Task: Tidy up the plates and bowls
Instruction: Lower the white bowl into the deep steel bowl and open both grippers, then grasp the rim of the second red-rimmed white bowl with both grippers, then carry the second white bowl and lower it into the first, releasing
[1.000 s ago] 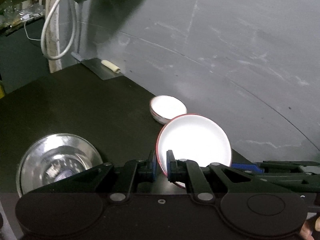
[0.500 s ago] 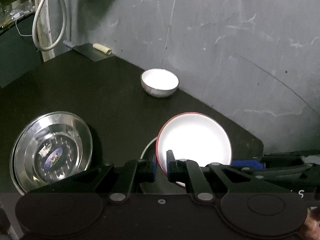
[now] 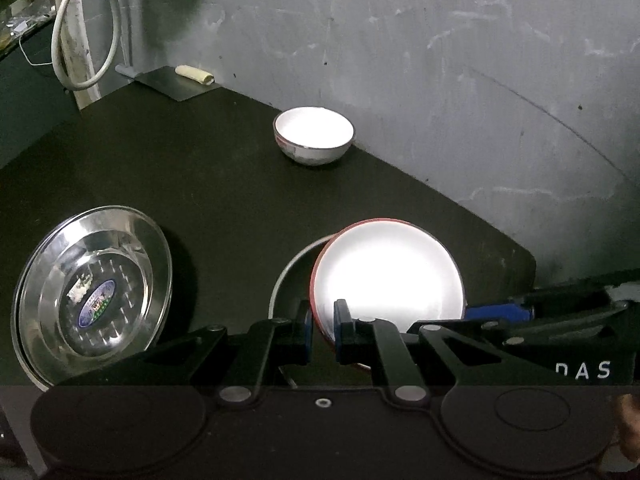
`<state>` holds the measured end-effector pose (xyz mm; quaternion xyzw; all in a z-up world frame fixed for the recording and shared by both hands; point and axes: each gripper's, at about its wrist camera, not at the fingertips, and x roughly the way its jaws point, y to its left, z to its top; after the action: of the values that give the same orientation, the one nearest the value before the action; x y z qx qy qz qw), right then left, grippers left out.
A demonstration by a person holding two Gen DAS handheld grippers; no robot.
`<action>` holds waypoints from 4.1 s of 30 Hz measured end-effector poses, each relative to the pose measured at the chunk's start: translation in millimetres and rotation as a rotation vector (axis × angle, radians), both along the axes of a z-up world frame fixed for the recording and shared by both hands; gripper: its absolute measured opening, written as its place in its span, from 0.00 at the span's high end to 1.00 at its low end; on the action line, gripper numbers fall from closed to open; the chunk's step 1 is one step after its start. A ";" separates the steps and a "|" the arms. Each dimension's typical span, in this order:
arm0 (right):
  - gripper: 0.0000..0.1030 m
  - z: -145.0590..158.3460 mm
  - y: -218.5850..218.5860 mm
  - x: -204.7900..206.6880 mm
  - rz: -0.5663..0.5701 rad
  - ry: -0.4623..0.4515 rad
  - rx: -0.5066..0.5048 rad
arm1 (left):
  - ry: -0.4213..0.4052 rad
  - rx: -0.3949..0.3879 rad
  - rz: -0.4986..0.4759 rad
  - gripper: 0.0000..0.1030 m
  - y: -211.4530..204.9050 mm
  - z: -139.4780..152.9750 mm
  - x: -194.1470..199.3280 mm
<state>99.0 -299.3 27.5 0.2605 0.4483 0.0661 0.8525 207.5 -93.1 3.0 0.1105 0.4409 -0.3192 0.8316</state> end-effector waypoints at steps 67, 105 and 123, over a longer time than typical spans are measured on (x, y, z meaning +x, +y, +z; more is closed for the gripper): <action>0.00 -26.1 -66.2 133.6 -0.235 -0.016 -0.058 | 0.075 -0.047 0.338 0.01 -46.4 -0.1 194.6; 0.62 -36.1 -60.0 157.5 -0.119 -0.097 -0.016 | 0.169 -0.124 0.183 0.90 -61.4 -22.0 183.1; 0.62 27.9 -30.3 63.2 0.039 -0.215 -0.050 | 0.078 -0.218 0.196 0.90 -1.9 34.6 77.2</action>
<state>162.3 -329.6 55.4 0.2218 0.3607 0.0991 0.9005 284.7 -94.9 37.7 -0.0366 0.4441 -0.2868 0.8480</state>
